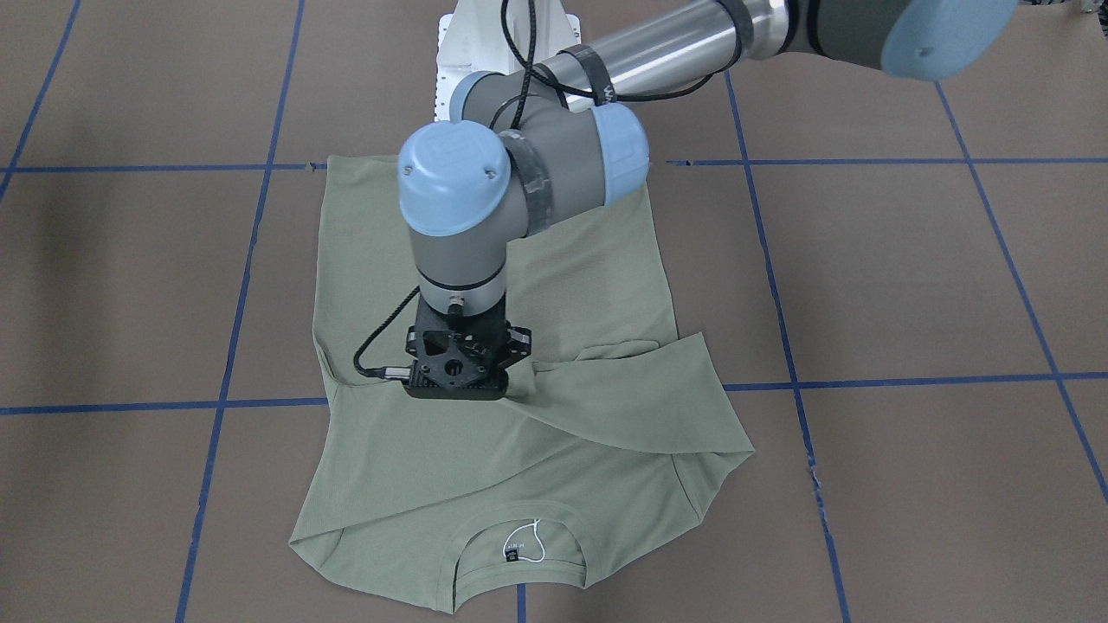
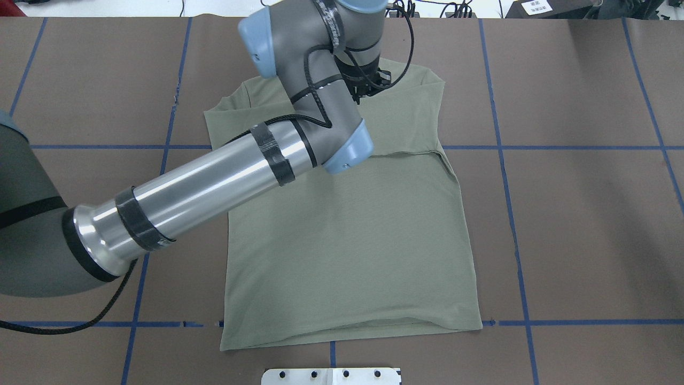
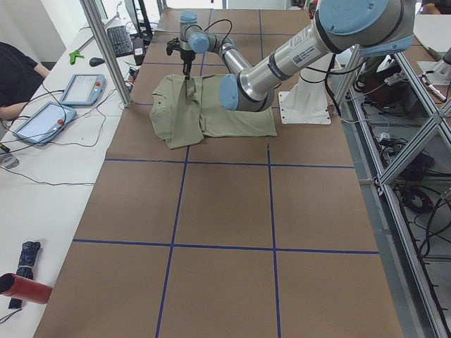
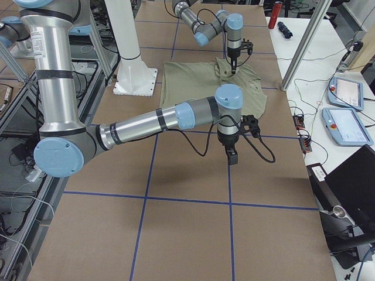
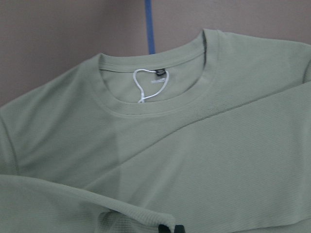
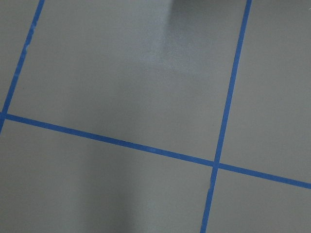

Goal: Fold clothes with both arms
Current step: 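Lift the cuff with the left gripper and fold the sleeve across the chest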

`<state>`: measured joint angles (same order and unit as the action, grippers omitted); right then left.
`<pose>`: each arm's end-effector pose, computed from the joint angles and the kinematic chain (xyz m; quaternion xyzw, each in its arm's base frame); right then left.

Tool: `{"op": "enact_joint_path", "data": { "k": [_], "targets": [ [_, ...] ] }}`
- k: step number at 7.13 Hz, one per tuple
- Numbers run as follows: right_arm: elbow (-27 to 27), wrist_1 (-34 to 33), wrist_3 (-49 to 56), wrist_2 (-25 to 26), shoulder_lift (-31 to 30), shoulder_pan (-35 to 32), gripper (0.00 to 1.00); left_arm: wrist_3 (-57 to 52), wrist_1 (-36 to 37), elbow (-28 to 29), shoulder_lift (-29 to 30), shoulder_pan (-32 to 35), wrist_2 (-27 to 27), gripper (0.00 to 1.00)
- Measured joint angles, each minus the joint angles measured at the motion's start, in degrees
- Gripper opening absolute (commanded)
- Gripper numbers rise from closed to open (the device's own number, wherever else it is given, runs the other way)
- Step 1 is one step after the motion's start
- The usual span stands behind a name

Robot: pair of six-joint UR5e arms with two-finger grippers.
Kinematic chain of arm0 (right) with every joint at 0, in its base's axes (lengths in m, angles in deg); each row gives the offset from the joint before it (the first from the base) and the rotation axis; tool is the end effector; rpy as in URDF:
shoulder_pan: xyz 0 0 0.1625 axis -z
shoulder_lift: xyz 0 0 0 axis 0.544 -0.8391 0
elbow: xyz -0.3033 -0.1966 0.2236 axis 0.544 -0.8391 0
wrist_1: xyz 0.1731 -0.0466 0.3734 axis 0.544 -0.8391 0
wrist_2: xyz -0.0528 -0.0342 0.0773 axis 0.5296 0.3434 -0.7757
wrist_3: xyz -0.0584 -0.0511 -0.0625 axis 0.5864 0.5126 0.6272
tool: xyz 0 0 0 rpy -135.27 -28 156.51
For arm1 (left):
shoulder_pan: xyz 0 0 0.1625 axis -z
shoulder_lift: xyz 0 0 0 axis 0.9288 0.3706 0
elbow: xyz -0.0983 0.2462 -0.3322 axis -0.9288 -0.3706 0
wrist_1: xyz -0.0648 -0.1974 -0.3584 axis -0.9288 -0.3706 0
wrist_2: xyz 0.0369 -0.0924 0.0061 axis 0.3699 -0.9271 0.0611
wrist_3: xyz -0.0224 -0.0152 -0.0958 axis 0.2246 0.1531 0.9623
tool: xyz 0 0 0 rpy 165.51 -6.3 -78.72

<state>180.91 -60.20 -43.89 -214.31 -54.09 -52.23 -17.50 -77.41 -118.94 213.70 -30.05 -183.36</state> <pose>0.0245 -0.5220 0.5042 0.1088 -0.3511 -0.0732 0.9271 0.6038 -0.6041 0.0392 0.0886 0.4081 -0.0141 0.9085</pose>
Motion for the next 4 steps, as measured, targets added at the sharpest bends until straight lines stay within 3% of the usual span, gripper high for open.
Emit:
{"op": "enact_joint_path", "data": {
  "k": [4],
  "targets": [
    [0.1,0.3,-0.1,0.2,-0.7,-0.1,1.00,4.4,-9.0,5.4,2.1,-6.9,6.5,0.00]
  ]
}}
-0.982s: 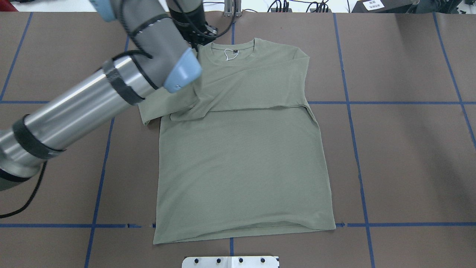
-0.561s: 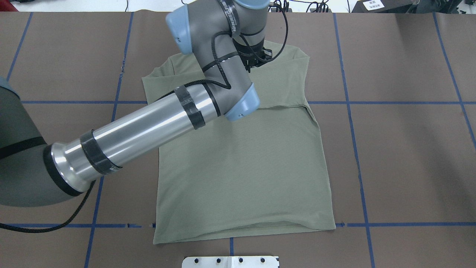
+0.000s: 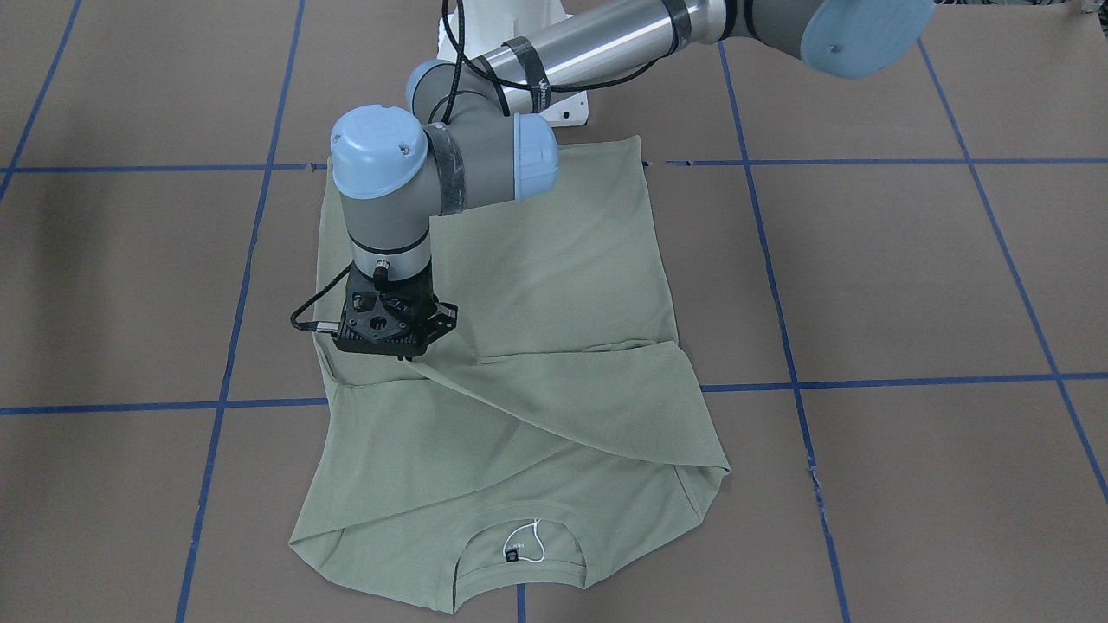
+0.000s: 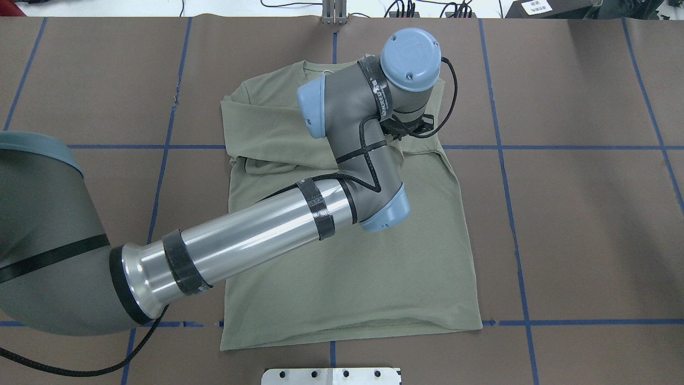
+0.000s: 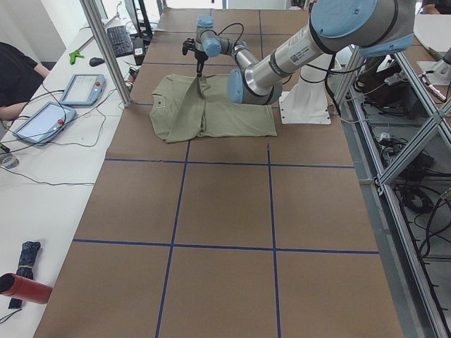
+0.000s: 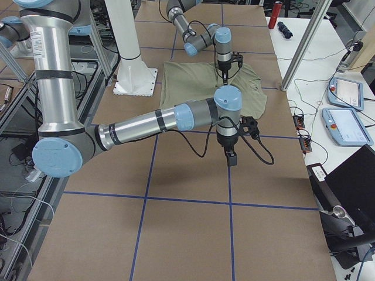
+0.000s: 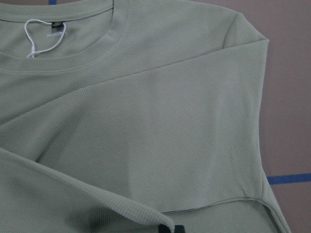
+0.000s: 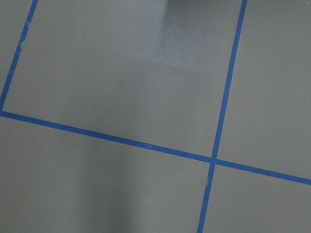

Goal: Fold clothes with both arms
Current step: 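Lift the cuff with the left gripper and fold the sleeve across the chest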

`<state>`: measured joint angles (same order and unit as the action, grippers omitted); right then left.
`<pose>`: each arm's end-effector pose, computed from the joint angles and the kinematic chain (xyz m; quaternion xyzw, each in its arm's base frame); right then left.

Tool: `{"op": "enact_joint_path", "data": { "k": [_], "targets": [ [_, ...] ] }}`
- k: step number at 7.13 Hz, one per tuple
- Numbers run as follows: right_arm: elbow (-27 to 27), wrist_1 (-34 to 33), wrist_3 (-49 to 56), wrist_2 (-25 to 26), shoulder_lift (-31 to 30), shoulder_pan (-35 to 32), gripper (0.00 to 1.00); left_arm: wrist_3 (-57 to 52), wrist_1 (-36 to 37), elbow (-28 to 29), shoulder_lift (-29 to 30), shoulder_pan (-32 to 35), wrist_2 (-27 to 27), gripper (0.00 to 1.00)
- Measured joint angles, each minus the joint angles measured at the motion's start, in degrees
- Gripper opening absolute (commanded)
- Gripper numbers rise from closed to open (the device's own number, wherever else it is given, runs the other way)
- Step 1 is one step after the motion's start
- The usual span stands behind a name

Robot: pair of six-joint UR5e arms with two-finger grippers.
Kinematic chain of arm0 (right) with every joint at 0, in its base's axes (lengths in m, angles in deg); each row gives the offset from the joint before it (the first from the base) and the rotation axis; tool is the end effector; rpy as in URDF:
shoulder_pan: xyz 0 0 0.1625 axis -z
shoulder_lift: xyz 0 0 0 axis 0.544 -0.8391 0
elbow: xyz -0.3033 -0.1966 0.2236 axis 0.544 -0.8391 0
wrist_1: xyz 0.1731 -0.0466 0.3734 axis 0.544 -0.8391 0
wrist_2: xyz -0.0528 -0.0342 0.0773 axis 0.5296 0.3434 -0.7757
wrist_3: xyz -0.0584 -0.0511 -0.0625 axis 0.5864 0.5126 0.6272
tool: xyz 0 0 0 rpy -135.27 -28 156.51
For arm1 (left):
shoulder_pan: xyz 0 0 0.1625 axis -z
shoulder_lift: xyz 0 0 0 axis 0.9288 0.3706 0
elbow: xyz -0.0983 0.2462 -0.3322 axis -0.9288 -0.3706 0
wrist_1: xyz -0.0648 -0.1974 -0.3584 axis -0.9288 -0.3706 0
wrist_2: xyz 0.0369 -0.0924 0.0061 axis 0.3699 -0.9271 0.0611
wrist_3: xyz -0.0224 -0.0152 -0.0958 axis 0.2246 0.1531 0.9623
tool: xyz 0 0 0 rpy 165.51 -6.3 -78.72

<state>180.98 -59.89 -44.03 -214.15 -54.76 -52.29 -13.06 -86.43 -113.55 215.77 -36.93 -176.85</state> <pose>0.0256 -0.5182 0.5092 0.1064 -0.3499 -0.0706 0.9281 0.6824 -0.5466 0.0309 0.1179 0.4324 -0.0112 0.8939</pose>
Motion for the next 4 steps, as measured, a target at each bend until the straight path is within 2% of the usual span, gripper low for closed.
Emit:
{"op": "enact_joint_path", "data": {
  "k": [1,2,4],
  "targets": [
    [0.0,0.0,-0.1,0.0,0.0,0.0,1.00,0.5,-1.4,0.8,0.2,-1.0,0.7,0.69],
    [0.0,0.0,-0.2,0.1,-0.1,0.0,1.00,0.9,-2.2,1.3,0.4,-1.6,1.0,1.00],
    [0.0,0.1,-0.5,0.1,0.1,0.0,1.00,1.2,-4.5,2.1,1.2,-2.2,1.3,1.00]
  ]
}}
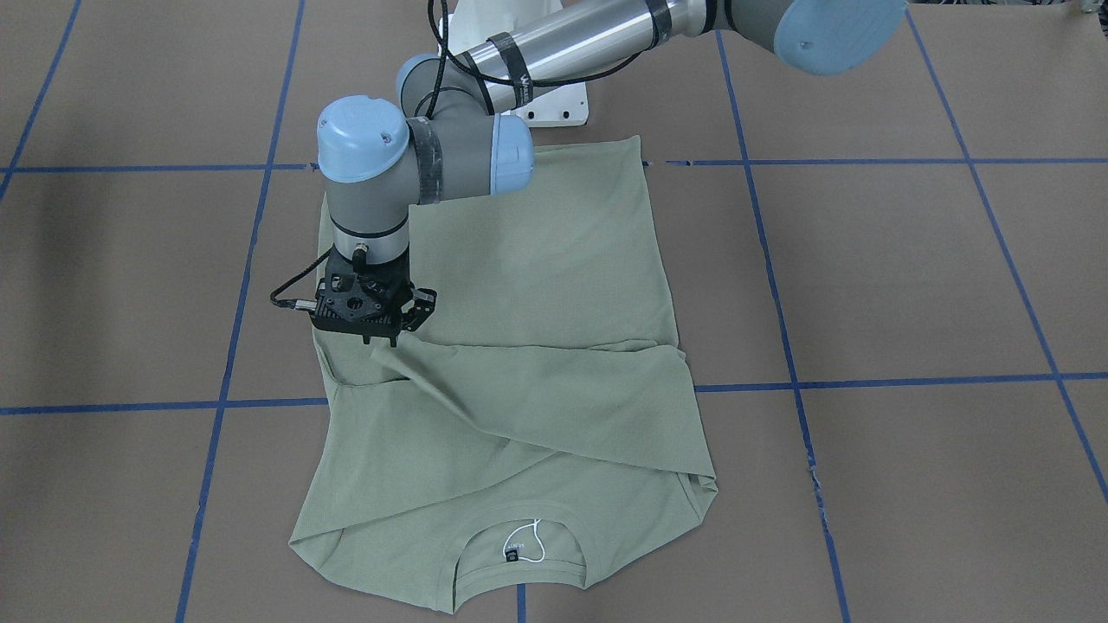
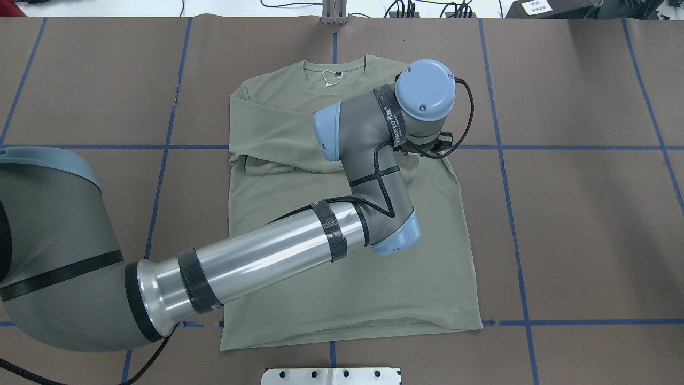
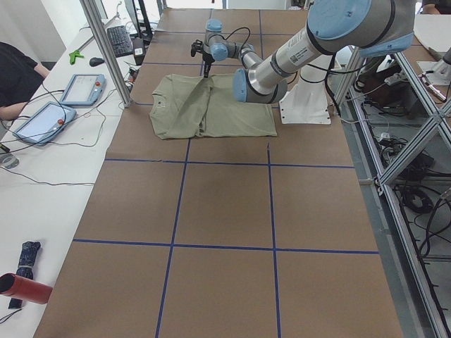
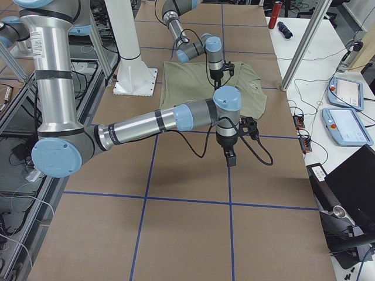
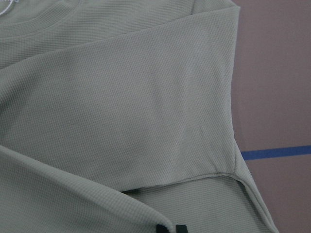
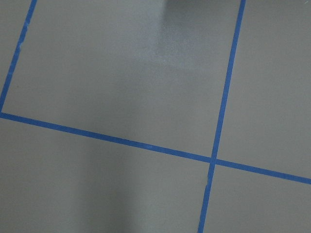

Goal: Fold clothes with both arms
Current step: 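Lift the cuff with the left gripper and fold the sleeve across the chest, then release the sleeve with the left gripper while the right gripper moves toward the hem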

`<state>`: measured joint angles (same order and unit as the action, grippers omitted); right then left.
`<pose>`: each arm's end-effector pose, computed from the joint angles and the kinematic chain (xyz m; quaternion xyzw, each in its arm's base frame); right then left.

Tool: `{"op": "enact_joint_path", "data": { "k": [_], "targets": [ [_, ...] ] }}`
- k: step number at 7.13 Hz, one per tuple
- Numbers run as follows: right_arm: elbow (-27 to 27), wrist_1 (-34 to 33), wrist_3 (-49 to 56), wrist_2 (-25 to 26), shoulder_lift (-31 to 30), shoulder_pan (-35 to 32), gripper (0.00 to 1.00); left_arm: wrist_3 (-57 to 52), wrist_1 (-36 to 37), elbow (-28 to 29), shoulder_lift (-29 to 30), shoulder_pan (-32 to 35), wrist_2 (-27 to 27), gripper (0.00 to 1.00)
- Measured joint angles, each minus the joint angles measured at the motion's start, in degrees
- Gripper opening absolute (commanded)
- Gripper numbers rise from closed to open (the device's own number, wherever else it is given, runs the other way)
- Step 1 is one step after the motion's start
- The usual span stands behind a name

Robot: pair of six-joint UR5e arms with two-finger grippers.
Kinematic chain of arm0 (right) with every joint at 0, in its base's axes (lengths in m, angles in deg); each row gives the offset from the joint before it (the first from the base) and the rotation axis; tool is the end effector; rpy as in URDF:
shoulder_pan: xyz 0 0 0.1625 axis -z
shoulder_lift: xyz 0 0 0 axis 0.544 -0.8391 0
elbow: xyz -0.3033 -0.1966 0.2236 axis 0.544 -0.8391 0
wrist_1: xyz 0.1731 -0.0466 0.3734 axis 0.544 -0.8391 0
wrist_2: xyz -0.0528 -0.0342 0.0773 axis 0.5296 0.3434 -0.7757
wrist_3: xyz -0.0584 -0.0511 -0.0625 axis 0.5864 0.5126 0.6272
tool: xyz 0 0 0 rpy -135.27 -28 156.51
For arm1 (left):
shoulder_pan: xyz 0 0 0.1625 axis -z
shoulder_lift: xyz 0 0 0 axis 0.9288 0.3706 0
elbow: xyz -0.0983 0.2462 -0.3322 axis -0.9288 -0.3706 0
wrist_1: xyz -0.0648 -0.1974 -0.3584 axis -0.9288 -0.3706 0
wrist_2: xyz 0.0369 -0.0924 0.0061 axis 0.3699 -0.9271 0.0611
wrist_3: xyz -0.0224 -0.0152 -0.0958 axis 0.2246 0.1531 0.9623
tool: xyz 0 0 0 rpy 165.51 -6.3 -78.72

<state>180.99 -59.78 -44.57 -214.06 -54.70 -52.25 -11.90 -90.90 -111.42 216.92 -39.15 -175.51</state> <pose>0.0253 -0.5187 0.5085 0.1062 -0.3497 -0.0669 0.9284 0.7064 -0.5242 0.0201 0.1277 0.4553 -0.0048 0.8811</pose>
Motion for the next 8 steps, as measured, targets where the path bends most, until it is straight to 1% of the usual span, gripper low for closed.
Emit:
{"op": "enact_joint_path", "data": {
  "k": [2,3,4,5,6,7,8],
  "targets": [
    [0.1,0.0,-0.8,-0.2,0.3,0.1,1.00,-0.4,-0.9,-0.3,0.3,1.1,-0.7,1.00],
    [0.4,0.3,-2.6,-0.7,0.5,0.4,1.00,-1.0,-0.3,-1.3,-0.1,2.3,-2.7,1.00],
    [0.7,1.8,-5.7,-1.8,0.7,1.6,1.00,-2.5,1.4,-4.5,-1.8,3.5,-5.1,1.00],
    [1.0,5.0,-10.6,-3.2,0.7,4.0,1.00,-5.5,4.7,-11.5,-6.1,4.6,-6.4,1.00],
    [1.6,9.1,-18.4,-3.8,0.6,7.3,1.00,-8.8,8.0,-20.8,-12.5,5.5,-6.8,1.00],
    [2.7,14.5,-28.7,-3.0,0.4,11.9,1.00,-11.6,10.1,-31.9,-21.3,6.3,-7.0,1.00],
    [4.7,18.7,-39.1,-0.2,0.0,17.4,1.00,-13.3,10.9,-42.9,-30.5,6.9,-7.0,1.00]
  ]
}}
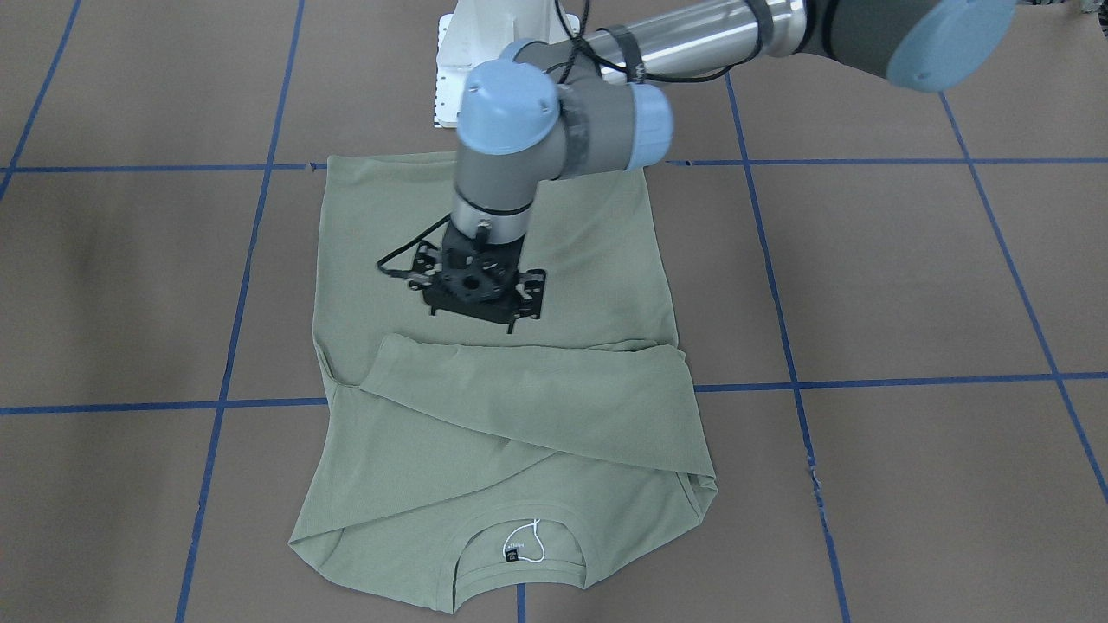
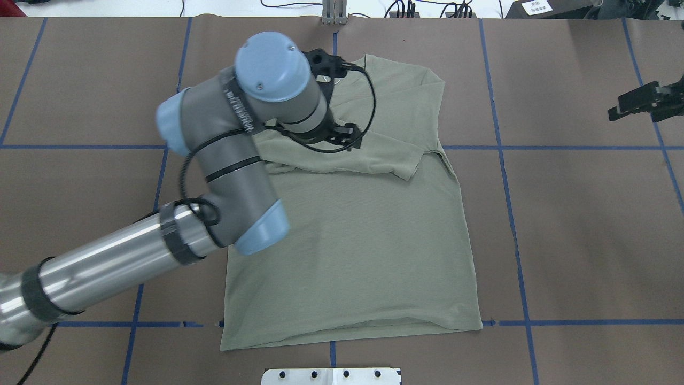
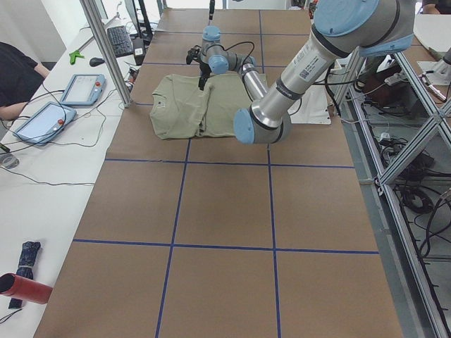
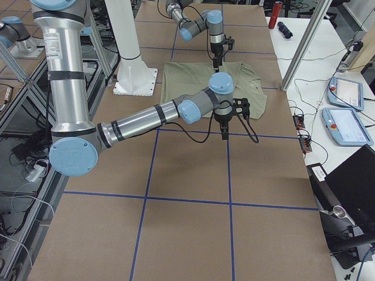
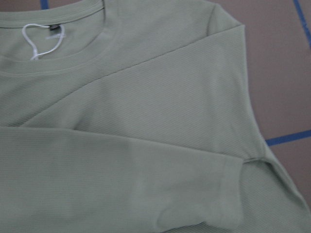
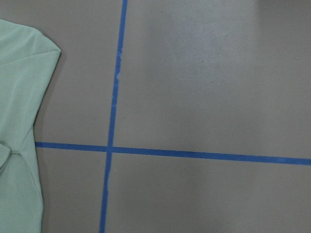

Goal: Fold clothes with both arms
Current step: 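Release the sleeve with the left gripper while the right gripper moves toward the hem, then position both grippers at the hem corners nearest the robot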

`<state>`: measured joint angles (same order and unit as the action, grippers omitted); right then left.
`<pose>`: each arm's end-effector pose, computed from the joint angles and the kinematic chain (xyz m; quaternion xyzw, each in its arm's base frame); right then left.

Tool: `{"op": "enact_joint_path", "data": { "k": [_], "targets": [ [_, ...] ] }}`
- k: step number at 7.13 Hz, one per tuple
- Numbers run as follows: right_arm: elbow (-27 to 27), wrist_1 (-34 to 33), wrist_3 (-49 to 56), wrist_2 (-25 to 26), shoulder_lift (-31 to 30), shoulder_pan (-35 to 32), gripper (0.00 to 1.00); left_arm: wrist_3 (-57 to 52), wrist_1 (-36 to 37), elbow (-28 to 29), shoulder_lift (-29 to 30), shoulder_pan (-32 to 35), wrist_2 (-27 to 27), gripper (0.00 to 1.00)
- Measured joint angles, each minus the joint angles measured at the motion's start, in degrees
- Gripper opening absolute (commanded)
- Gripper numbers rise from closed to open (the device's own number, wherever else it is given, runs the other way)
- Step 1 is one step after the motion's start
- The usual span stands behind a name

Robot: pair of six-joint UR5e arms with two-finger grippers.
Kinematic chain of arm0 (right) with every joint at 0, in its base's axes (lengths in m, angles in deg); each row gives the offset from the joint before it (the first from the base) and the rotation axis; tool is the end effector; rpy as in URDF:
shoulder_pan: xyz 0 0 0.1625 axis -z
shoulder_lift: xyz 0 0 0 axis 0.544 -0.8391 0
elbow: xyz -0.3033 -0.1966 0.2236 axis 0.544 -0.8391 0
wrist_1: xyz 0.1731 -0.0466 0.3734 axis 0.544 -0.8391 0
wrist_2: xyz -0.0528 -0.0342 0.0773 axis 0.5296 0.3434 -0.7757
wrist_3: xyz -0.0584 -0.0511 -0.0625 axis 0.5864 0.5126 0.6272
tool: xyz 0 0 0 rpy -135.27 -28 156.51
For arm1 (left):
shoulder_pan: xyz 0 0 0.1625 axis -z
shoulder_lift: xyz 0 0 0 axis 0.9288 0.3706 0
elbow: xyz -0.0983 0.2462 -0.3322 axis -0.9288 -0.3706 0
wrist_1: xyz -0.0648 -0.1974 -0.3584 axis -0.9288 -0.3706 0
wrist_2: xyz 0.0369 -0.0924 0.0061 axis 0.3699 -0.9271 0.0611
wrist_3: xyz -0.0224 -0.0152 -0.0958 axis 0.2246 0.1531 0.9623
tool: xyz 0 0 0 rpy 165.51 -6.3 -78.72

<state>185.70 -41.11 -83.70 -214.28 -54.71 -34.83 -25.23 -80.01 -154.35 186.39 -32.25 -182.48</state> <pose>-0.1303 -0.4996 0.4282 0.0932 -0.4434 0.0334 0.8908 0.5080 -0.4962 0.1448 0.1680 0.4630 0.0746 0.8671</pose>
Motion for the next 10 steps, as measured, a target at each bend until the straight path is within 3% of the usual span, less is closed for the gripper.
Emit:
{"op": "enact_joint_path", "data": {
  "k": [1,3,4,6,8,10],
  "targets": [
    [3.4,2.1,-9.7,4.9,-0.9,6.7,1.00,-0.4,0.1,-9.5,-8.3,0.2,0.1,1.00],
    [12.1,3.5,-25.9,17.2,-5.2,21.4,1.00,2.1,-1.6,-22.8,-21.8,-0.5,0.4,1.00],
    [15.0,6.3,-31.8,22.1,-8.4,27.6,1.00,5.9,-4.4,-25.7,-26.2,-2.4,1.3,0.99],
    [17.0,17.1,-40.8,30.3,-17.2,37.3,0.98,16.5,-9.9,-28.6,-33.8,-10.3,7.0,0.81],
    [18.2,19.7,-45.9,37.7,-19.9,45.2,0.99,28.2,-11.2,-29.9,-38.3,-19.6,13.5,0.74],
    [18.4,19.9,-46.8,39.7,-20.1,47.3,1.00,34.7,-11.4,-29.7,-39.5,-26.8,18.3,0.73]
  ]
}}
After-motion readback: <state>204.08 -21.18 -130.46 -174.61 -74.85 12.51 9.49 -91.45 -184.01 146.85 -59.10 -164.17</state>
